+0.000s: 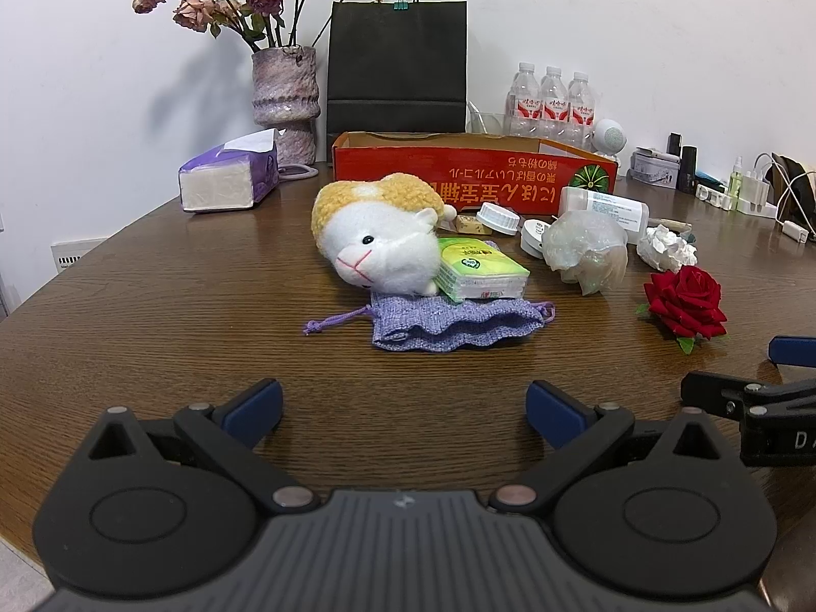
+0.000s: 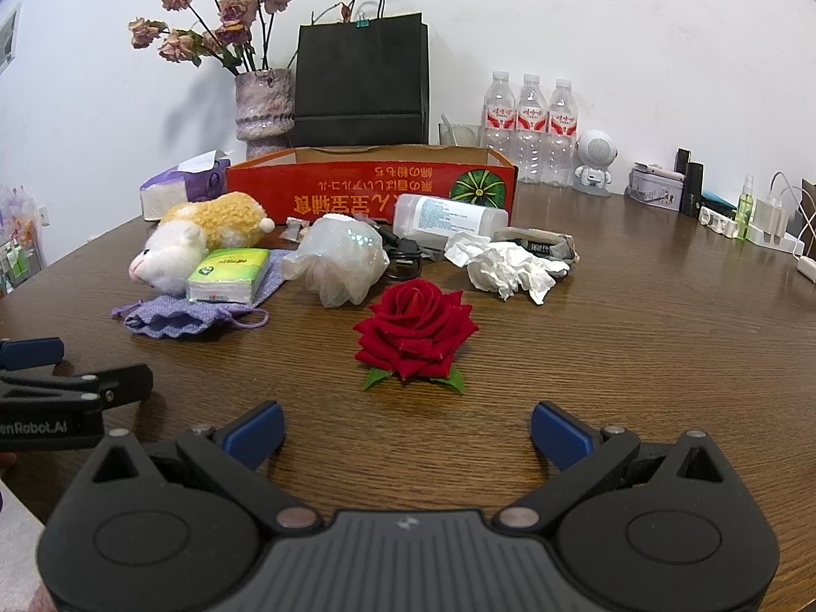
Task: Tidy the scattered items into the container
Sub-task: 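Move the left tool toward the plush hamster while the right tool approaches the red rose, then close the left tool on the plush hamster while the right tool grasps the red rose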
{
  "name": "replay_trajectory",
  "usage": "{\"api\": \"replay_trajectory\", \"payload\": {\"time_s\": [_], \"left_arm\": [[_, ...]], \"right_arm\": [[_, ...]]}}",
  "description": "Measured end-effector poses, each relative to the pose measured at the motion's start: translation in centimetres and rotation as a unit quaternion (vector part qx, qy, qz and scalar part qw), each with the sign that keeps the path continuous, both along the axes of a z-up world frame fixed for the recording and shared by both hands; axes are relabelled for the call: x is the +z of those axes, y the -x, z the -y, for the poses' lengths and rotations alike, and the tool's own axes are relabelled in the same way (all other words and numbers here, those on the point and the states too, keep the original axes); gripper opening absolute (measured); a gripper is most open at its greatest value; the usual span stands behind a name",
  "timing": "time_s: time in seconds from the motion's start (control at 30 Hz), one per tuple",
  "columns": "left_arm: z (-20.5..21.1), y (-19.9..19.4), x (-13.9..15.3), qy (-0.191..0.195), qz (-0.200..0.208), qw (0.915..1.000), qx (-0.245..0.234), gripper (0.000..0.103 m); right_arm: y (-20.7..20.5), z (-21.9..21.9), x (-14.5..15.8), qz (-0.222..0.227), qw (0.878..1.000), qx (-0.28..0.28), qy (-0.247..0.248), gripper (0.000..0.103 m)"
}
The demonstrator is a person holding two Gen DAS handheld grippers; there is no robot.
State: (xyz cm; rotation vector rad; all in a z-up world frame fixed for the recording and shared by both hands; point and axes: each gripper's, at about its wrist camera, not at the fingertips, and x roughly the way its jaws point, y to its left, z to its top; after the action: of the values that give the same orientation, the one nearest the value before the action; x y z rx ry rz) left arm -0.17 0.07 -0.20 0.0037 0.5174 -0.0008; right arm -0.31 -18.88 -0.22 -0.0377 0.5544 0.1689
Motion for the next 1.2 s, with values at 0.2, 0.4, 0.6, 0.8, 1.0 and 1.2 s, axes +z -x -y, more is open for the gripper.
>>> {"api": "replay_trajectory", "payload": {"time_s": [0.2, 0.4, 0.6, 0.8, 1.0, 1.2], "left_arm": [[-0.1, 0.0, 0.5, 0.0, -0.007, 1.0, -0.004, 0.103], [-1.2, -0.9, 1.8, 0.023, -0.016, 0.9995, -0.01, 0.103], [-1.9, -2.9, 4.1, 0.023, -0.003, 0.9997, -0.006, 0.103], [-2.8, -6.1, 6.2, 0.065, -0.011, 0.9978, 0.001, 0.103], [-3.0, -8.8, 6.8, 0.054, -0.018, 0.9983, 0.01, 0.103], [-3.1, -11.5, 6.1, 0.046, -0.038, 0.998, 0.021, 0.103]], "right_arm": [[-0.6, 0.1, 0.2, -0.01, 1.0, 0.003, 0.001, 0.103], [-2.2, 0.5, 0.9, -0.028, 1.0, 0.007, -0.001, 0.103], [-3.2, 0.2, 2.0, -0.011, 1.0, 0.007, 0.013, 0.103], [-4.9, -0.5, 2.2, -0.026, 0.999, 0.015, 0.022, 0.099], [-6.5, -0.5, 1.8, -0.056, 0.998, 0.016, 0.011, 0.079], [-7.8, -0.2, 1.8, -0.066, 0.998, 0.011, 0.001, 0.064]]}}
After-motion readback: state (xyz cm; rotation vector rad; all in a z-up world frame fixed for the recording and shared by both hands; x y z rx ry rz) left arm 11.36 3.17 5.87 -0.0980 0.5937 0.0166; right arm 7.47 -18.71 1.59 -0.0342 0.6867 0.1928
